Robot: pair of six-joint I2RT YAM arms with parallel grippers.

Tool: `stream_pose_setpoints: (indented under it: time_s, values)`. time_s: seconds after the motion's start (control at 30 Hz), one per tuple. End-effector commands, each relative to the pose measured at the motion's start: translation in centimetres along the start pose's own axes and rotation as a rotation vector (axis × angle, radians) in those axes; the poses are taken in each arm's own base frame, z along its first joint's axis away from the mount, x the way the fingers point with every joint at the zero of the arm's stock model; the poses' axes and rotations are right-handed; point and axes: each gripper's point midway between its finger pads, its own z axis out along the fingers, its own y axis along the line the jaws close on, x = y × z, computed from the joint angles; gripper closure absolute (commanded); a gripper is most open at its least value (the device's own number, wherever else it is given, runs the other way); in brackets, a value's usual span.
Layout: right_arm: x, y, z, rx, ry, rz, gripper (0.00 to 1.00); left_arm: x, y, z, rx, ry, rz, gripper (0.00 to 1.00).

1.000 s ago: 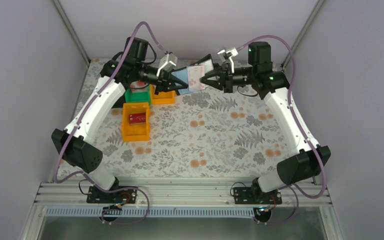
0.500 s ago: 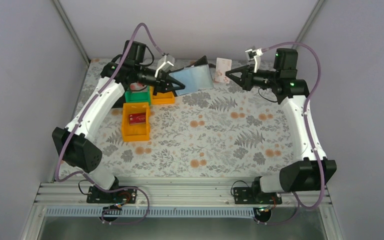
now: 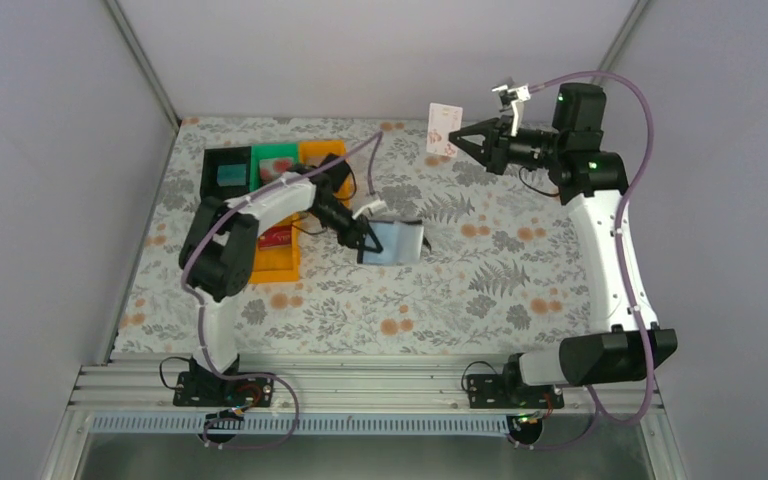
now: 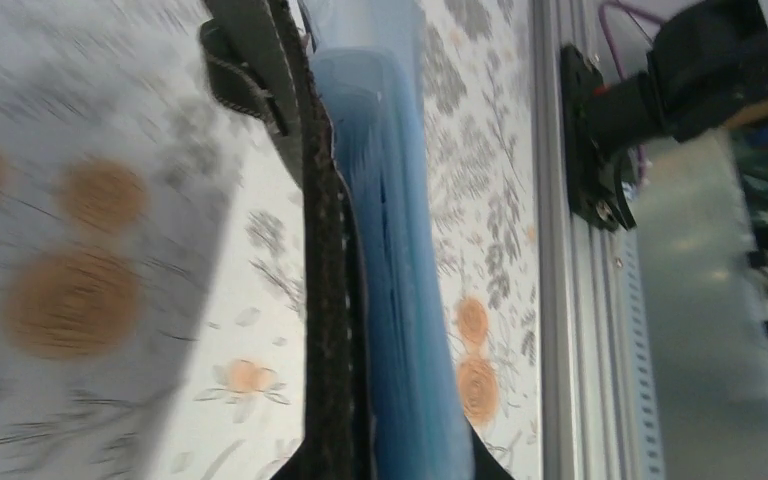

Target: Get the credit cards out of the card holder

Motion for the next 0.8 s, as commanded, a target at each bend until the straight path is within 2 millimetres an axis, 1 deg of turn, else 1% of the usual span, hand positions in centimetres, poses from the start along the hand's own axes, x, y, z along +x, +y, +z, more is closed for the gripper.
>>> stream_pose_setpoints:
  time_s: [0.0,0.07,0.2,0.23,0.3,0.33,0.4,0.47,0.53,0.6,0.67,0.7,0.77]
  values:
    - [1.5,0.8,1.4,-0.034,0.051,0.059,0.96,1.4,-0.9,2.5,0.157,-0.008,-0.028,0.93]
    - [2.1,0.8,2.0,-0.034,0.075,0.076,0.96,2.1,0.4,3.3,0.182,0.004,-0.088,0.81]
    - [2.9,0.8,3.1,-0.042,0.109,0.095,0.96,4.6,3.4,5.0,0.116,0.091,-0.145,0.63]
    - [3.0,0.8,3.3,-0.043,0.117,0.098,0.96,5.0,3.8,5.2,0.102,0.104,-0.153,0.54]
    - [3.3,0.6,3.7,-0.038,0.137,0.112,0.96,4.8,3.6,4.5,0.087,0.093,-0.143,0.41]
    - [3.6,0.4,3.9,-0.033,0.150,0.124,0.96,4.2,3.0,3.7,0.091,0.072,-0.124,0.37]
    - [4.1,-0.2,4.2,-0.019,0.173,0.149,0.96,2.5,1.4,1.4,0.093,0.009,-0.059,0.36]
    - [5.1,-1.0,4.7,-0.011,0.209,0.189,0.96,0.6,-0.3,-1.8,0.077,-0.055,0.014,0.36]
    - [6.3,-1.6,5.5,-0.009,0.251,0.229,0.96,-1.2,-1.9,-5.2,0.022,-0.100,0.120,0.36]
    - [7.6,-2.1,6.8,0.008,0.305,0.254,0.96,-2.4,-4.0,-8.2,-0.059,-0.104,0.281,0.35]
    - [8.8,-2.0,8.2,-0.005,0.357,0.280,0.96,-2.2,-5.7,-10.5,-0.168,-0.039,0.462,0.33]
    - [9.0,-1.7,8.9,-0.028,0.370,0.291,0.96,-2.1,-6.4,-11.5,-0.234,-0.012,0.560,0.31]
    - [9.7,-1.6,10.4,-0.068,0.400,0.332,0.96,-1.8,-6.8,-13.4,-0.385,0.053,0.736,0.29]
